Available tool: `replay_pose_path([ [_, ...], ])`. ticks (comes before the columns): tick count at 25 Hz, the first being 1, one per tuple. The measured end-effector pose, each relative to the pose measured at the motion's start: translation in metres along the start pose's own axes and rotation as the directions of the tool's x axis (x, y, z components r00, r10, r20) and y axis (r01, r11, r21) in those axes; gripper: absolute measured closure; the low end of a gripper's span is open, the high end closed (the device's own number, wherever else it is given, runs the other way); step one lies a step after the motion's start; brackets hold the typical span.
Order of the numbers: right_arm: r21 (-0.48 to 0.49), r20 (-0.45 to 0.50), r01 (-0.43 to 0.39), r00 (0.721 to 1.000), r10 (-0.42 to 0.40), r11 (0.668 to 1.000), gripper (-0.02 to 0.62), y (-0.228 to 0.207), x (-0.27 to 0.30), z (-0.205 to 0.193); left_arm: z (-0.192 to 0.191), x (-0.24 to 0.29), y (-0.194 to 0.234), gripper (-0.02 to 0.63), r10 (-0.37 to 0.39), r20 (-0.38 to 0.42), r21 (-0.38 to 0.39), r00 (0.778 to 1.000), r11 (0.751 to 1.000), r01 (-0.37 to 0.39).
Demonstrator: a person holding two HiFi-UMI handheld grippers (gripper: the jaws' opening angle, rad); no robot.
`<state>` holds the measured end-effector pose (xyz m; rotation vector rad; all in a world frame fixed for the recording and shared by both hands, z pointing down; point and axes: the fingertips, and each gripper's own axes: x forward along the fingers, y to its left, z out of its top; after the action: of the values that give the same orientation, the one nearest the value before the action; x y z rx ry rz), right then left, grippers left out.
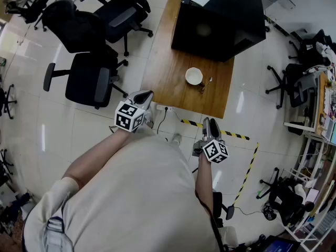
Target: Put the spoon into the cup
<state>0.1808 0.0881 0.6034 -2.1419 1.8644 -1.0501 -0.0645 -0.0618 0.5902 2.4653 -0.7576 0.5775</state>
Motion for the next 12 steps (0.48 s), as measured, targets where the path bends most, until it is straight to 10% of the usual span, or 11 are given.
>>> replay_pose_path([
  [12,0.048,0.052,0.097,0.994,-0.099,0.994,0.439,0.024,0.024,-0.011,0.023,0.021,0.051,0.606,-0.086,-0.030,0.047,0.996,0.995,0.087],
])
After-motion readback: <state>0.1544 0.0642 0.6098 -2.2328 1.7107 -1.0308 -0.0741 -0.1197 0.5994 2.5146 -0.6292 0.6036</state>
